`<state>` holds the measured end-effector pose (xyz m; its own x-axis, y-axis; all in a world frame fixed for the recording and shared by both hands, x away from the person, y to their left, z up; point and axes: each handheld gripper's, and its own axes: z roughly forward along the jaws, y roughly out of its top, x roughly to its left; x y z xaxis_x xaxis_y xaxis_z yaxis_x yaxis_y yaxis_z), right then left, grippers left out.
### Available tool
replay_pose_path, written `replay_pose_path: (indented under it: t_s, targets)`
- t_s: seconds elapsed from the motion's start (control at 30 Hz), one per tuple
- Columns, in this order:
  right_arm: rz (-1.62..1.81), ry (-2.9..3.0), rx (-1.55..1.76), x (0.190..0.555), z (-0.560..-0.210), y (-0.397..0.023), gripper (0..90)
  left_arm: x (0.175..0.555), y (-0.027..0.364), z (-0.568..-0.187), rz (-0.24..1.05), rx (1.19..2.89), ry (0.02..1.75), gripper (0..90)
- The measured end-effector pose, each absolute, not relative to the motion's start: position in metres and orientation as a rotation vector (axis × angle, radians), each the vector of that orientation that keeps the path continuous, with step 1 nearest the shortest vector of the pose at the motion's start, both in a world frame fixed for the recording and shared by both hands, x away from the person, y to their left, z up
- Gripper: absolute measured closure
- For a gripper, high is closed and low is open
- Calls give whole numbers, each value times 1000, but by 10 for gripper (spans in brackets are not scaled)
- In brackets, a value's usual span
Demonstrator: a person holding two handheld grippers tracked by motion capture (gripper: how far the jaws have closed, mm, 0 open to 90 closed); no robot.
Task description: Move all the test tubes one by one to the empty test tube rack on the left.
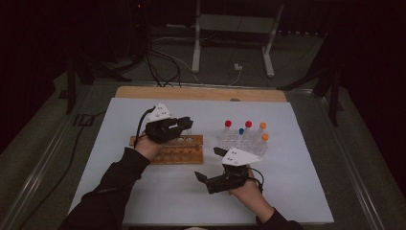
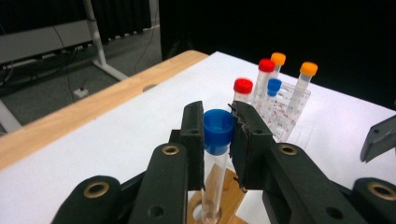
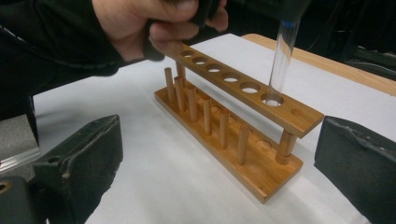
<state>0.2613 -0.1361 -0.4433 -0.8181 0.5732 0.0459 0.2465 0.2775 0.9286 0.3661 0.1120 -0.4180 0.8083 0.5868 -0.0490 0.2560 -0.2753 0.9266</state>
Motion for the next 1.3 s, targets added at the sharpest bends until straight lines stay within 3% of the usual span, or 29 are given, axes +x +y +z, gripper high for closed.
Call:
replay_pose_path:
  t_s: [0.5, 1.2, 1.3]
  targets:
    - [1500, 2315, 677, 264, -451, -133, 8, 364, 111, -449, 335, 1899, 694, 771]
    - [1531, 2217, 724, 265, -439, -146, 9, 365, 106, -455, 349, 1946, 684, 767]
    - [1522, 2209, 739, 267, -431, -153, 10, 365, 107, -454, 337, 1939, 677, 720]
